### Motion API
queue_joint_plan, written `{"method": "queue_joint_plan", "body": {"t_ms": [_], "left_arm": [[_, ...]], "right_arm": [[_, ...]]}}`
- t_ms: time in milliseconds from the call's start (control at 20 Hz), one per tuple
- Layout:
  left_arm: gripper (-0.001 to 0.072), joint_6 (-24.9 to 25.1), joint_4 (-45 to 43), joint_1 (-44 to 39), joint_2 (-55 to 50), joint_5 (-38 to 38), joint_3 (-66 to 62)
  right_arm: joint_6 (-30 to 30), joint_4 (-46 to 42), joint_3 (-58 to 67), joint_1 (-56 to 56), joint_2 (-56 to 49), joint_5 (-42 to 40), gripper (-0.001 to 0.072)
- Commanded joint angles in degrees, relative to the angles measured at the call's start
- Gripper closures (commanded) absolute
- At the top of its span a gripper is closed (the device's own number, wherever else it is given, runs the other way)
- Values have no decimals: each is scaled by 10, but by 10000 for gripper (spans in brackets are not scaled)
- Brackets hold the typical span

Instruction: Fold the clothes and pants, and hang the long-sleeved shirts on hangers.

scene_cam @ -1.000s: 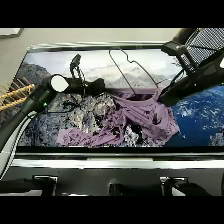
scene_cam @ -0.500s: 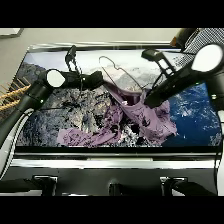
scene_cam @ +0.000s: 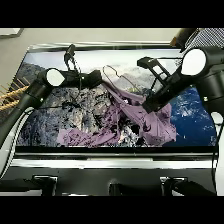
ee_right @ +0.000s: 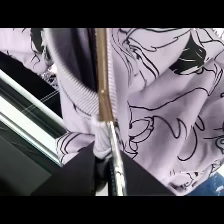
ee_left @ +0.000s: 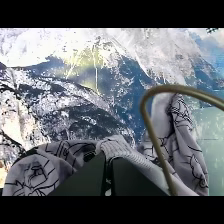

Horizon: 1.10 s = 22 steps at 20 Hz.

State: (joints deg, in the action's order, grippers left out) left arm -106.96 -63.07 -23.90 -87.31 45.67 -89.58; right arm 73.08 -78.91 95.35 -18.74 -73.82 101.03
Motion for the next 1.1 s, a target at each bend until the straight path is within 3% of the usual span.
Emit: {"method": "queue_joint_plan", "body": {"t_ms": [0,1050], "left_arm": [[682,0,-6,6,-12,-1,0],[682,-2,-1,17,-44,-37,-30]], "right_arm": [[12,-4,0,-2,12,22,667],[5,9,-76,-2,29,9,668]]}}
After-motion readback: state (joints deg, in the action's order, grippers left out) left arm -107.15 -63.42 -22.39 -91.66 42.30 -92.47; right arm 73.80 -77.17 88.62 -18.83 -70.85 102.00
